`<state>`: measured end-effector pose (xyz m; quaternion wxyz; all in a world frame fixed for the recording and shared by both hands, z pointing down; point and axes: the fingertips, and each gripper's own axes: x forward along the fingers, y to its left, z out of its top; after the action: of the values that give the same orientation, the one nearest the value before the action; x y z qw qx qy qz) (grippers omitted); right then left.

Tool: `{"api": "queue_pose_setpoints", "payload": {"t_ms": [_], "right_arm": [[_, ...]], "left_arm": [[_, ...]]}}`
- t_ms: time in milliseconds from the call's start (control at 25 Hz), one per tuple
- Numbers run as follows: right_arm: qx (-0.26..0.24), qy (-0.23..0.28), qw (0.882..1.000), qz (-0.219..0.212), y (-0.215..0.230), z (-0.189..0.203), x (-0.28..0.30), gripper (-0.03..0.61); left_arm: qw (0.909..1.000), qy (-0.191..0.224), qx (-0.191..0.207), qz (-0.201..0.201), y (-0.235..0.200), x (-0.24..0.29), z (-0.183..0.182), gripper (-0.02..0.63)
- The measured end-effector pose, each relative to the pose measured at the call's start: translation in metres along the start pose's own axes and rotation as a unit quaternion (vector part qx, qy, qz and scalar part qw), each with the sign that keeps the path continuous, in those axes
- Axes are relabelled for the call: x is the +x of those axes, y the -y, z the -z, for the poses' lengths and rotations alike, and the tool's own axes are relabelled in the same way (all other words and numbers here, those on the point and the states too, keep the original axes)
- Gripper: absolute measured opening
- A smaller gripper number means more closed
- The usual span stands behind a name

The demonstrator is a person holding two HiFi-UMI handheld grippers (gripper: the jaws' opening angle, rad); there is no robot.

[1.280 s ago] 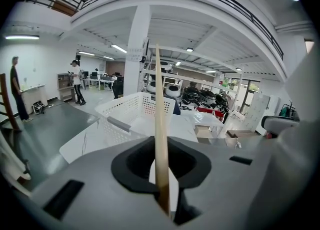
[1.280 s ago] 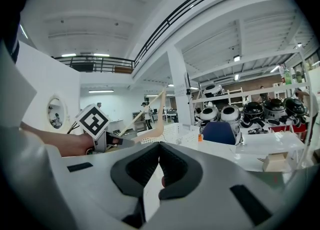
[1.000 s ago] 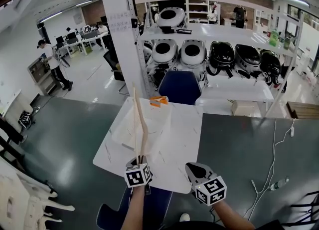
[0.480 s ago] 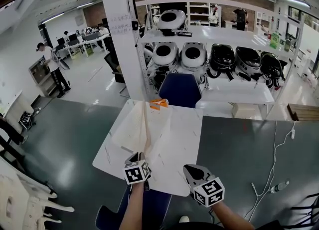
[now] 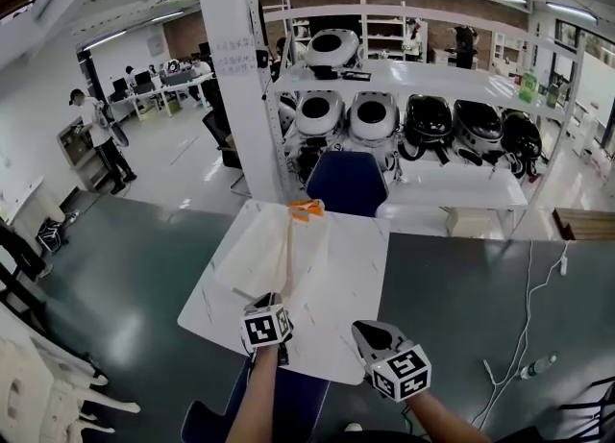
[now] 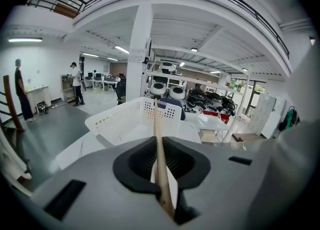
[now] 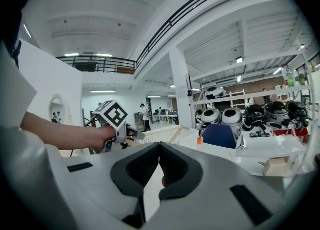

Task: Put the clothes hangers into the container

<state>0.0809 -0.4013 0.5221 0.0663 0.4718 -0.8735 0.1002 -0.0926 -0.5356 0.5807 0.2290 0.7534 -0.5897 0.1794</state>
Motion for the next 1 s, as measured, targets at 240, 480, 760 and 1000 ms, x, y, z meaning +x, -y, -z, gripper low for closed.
{"api": "queue_pose_setpoints", "payload": {"t_ms": [240, 480, 760, 1000], "right_arm": [[-0.002, -0.005, 1.0, -0.001, 0.0, 0.0, 0.0, 0.018], [-0.003, -0.006, 1.0, -0.003, -0.002, 0.004, -0.002, 0.018], [-0.004, -0.004, 1.0, -0.006, -0.002, 0.002, 0.001, 0.018], [-0.004, -0.005, 1.0, -0.011, -0.006, 0.003, 0.001, 0.018]], "left_arm": [[1.0, 0.004, -0.007, 0.003, 0.0, 0.004, -0.007, 0.04], [0.9995, 0.029, 0.003, 0.013, 0.005, 0.005, -0.009, 0.079], [0.9971, 0.067, 0.014, 0.033, 0.014, -0.001, -0.024, 0.252], [0.997, 0.067, 0.017, 0.034, 0.013, -0.006, -0.024, 0.255]]}}
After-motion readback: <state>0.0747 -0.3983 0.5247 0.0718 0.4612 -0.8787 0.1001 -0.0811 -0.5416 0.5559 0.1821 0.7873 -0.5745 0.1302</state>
